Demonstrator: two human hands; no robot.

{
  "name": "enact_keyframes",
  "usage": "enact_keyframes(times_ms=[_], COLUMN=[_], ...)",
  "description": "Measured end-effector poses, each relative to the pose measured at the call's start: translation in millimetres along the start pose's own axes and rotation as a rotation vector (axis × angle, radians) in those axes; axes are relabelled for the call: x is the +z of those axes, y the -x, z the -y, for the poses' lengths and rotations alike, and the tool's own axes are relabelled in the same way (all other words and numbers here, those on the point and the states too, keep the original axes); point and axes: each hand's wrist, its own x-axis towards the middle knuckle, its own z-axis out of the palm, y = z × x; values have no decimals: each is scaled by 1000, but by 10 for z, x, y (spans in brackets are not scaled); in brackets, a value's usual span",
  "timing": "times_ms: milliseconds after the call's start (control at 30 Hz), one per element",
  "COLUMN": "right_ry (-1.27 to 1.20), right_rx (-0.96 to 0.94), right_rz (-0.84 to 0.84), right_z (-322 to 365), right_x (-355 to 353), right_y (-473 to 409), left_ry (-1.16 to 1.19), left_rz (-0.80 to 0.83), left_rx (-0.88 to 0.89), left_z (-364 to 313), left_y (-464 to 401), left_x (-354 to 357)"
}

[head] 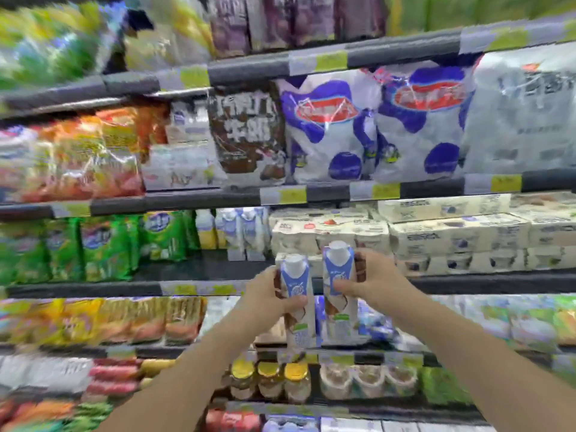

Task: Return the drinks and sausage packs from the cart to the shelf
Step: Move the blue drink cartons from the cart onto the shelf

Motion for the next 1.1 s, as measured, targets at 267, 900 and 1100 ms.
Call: enact_keyframes(times_ms=[267, 900, 1100], right_ry=[26, 170, 236], right_rx=[-55, 45, 67], right_rz=[4, -150, -171], right_z=[680, 625, 690], right_x=[1343, 1819, 1929], right_y=[-1139, -1971, -1981], left_ry=[57, -116, -164], left_rz=[-110, -153, -111], left_rx=[8, 106, 83], left_z=[640, 939, 1024], left_y=[-803, -1679, -1654], left_x=[-1555, -1606, -1537])
